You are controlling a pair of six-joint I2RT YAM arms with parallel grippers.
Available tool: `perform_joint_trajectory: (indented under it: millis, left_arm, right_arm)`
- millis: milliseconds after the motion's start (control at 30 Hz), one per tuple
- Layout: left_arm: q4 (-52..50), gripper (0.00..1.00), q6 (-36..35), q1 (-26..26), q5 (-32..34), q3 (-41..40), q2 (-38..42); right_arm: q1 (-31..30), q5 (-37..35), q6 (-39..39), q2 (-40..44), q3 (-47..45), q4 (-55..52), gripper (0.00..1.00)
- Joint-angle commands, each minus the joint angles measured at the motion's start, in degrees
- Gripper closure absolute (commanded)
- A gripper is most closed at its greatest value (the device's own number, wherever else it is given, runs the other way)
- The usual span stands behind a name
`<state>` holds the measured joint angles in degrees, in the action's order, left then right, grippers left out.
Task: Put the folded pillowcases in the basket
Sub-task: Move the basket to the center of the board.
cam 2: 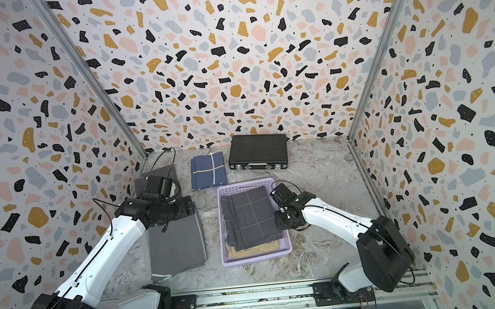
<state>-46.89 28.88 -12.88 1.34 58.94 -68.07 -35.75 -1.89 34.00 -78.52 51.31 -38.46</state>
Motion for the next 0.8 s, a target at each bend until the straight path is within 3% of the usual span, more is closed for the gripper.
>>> perform_joint_trajectory:
  millis: [0,300,667,767]
  left_arm:
    - [4.0,0.08,6.1,0.8,-2.1,-4.2,0.1]
    - [10.9,0.09,10.8,0.8,-8.9,-9.4,-7.9]
    - [14.0,0.11,12.0,-0.2,-10.3,-13.7,-9.9]
    - [14.9,0.11,12.5,-1.3,-11.6,-14.1,-11.9]
  right_arm:
    - [4.5,-4.5,-1.6,5.5,-2.5,-6.2,0.80]
    - [16.3,-3.6,-3.8,9.7,-5.8,-8.1,0.81]
    - [21.8,0.2,0.1,14.4,-11.4,-6.5,0.89]
    - [23.0,0.6,1.0,16.7,-12.7,-6.6,0.86]
